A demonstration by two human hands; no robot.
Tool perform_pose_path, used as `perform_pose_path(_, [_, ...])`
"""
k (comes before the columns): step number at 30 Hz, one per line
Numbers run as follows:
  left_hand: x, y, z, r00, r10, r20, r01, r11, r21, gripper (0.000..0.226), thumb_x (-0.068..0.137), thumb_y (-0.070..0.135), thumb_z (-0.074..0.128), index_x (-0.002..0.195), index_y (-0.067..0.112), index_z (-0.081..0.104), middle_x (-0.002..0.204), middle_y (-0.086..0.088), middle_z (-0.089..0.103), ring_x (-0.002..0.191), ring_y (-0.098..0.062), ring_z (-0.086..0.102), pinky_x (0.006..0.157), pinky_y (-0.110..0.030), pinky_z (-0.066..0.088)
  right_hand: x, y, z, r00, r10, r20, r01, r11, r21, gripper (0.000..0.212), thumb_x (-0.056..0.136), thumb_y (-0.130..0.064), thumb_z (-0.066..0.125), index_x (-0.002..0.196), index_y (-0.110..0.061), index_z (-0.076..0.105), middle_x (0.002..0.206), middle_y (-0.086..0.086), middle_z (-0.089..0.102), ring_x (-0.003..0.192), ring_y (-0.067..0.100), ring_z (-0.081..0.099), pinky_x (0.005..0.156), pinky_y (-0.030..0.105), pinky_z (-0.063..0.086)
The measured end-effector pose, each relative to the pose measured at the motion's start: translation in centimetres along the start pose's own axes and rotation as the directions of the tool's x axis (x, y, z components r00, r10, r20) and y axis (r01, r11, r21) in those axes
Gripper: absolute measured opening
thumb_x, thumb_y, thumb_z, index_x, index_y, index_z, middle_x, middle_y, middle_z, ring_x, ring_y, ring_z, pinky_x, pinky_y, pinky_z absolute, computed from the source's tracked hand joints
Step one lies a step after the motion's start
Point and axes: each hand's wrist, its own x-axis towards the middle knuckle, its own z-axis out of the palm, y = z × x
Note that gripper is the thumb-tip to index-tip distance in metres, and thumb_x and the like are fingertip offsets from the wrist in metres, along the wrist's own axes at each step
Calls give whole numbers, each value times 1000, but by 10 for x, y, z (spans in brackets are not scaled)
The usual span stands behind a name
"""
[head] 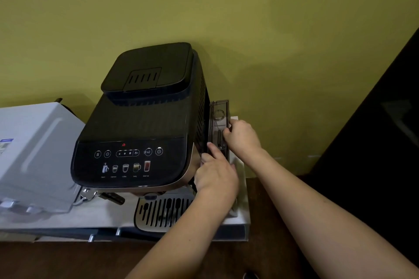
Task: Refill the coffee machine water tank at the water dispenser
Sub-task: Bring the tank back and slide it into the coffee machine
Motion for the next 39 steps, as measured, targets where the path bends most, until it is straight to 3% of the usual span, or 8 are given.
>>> perform_pose_path(4, [2,-1,0,1000,-7,10,7,1000,0,78,105,43,33,154,-5,-3,146,-27,36,122,-33,56,73,-38,52,1,-2,1,1000,7,1,-7,1000,-7,26,93,-23,48,107,-6,63,109,17,64,97,38,63,69,35,45])
perform_pose_path(16, [-2,-3,3,999,26,-28,-26,1000,-8,75,106,45,31,155,-2,2,139,-25,44,115,-31,61,66,-35,49,-3,-5,-6,999,18,-40,-18,1000,-7,34,93,-21,51,120,-5,63,122,18,63,110,37,61,86,40,52])
perform_pose_path(19, [-4,-5,4,997,41,-65,-41,999,3,76,105,47,32,155,-2,4,137,-25,45,113,-30,62,69,-33,50,-2,-6,-8,999,16,-48,-17,1000,-19,35,92,-22,52,119,-3,65,123,19,61,110,36,61,86,40,51])
perform_pose_path(29, [-9,-6,8,996,53,-74,-49,997,57,81,102,54,36,154,-1,8,127,-23,51,97,-27,68,57,-32,44,-11,-5,-7,1000,-10,-30,7,996,-94,34,94,-23,50,121,-7,64,124,16,54,106,37,60,84,41,50])
perform_pose_path(34, [-8,-7,9,997,74,-28,-72,996,54,84,100,57,35,156,1,5,134,-23,51,102,-29,67,59,-35,43,-11,-2,-5,1000,24,-17,-25,999,-46,31,93,-21,51,119,-7,61,119,16,59,106,36,61,83,39,50])
perform_pose_path(39, [-8,-9,8,993,120,-3,-119,987,111,87,100,58,34,156,1,0,135,-21,51,103,-29,66,59,-35,43,-10,-1,-3,995,97,29,-98,994,40,24,92,-19,48,105,-4,62,105,19,68,97,39,63,70,33,45])
